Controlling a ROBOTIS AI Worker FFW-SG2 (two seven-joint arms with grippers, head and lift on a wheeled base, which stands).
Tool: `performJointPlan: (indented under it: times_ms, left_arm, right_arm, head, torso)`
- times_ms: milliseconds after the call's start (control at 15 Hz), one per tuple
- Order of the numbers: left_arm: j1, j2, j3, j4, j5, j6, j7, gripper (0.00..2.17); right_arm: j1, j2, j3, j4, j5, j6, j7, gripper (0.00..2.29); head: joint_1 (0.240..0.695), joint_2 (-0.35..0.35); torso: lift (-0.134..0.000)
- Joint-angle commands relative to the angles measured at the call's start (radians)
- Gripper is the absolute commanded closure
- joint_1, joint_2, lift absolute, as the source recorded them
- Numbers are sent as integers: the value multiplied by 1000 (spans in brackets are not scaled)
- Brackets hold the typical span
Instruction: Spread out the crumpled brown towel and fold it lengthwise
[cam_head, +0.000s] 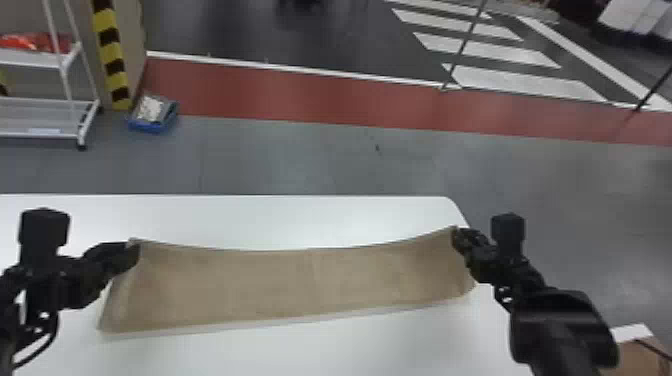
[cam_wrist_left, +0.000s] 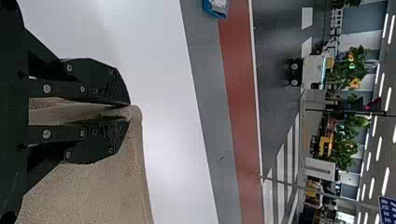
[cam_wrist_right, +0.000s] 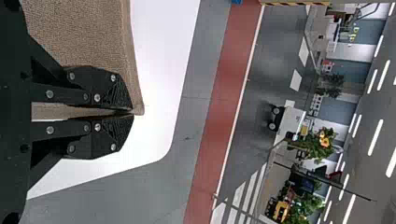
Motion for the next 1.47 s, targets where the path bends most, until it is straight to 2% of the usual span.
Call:
performJointPlan:
  times_ms: [0,133,267,400,533,667,800,867,1000,1067,1200,1333,1400]
  left_arm:
    - [-1,-1,-26,4,-40,-2,20,-2]
    - [3,3,-45,3,-92,-36,79,-2]
    - [17,9,-40,0,-143,-119,149,-2]
    - [19,17,-32,3,-168,-189,192,-1]
    - [17,29,-25,4,-169,-211,223,19]
    - [17,29,14,-3,-157,-186,203,63]
    - [23,29,32,-42,-138,-76,154,63]
    - [31,29,57,-69,-109,4,111,63]
    - [36,29,80,-91,-27,62,52,63]
    - [39,29,80,-103,-5,114,36,63]
    - [51,29,103,-152,41,259,-4,66]
    - [45,29,104,-160,102,360,-21,66]
    - [42,29,104,-160,101,372,-18,66]
  right_arm:
    - [-1,2,46,8,27,-2,-60,26]
    - [1,2,53,8,51,-2,-147,9]
    - [4,-8,35,6,44,-18,-202,36]
    - [12,-35,26,6,23,-21,-202,39]
    - [19,-43,6,3,23,-24,-202,39]
    - [39,-47,-23,-20,17,-21,-190,39]
    - [50,-66,-37,-43,8,7,-78,117]
    - [50,-78,-52,-41,8,10,-12,151]
    - [47,-95,-77,-40,6,13,97,198]
    - [38,-103,-86,-21,6,10,141,218]
    - [10,-138,-105,42,-42,1,285,380]
    - [-30,-173,-103,117,-60,4,371,383]
    - [-53,-189,-103,151,-57,7,416,383]
  head:
    - [695,-289]
    - [695,-290]
    - [695,-291]
    - [695,-291]
    - [695,-296]
    - [695,-296]
    - [695,-295]
    - [695,-293]
    - [695,-289]
    - [695,-288]
    - [695,-294]
    - [695,-304]
    - [695,-313]
  torso:
    - [0]
    - [0]
    - [0]
    - [0]
    - [0]
    - [0]
    - [0]
    - [0]
    - [0]
    - [0]
    - [0]
    - [0]
    - [0]
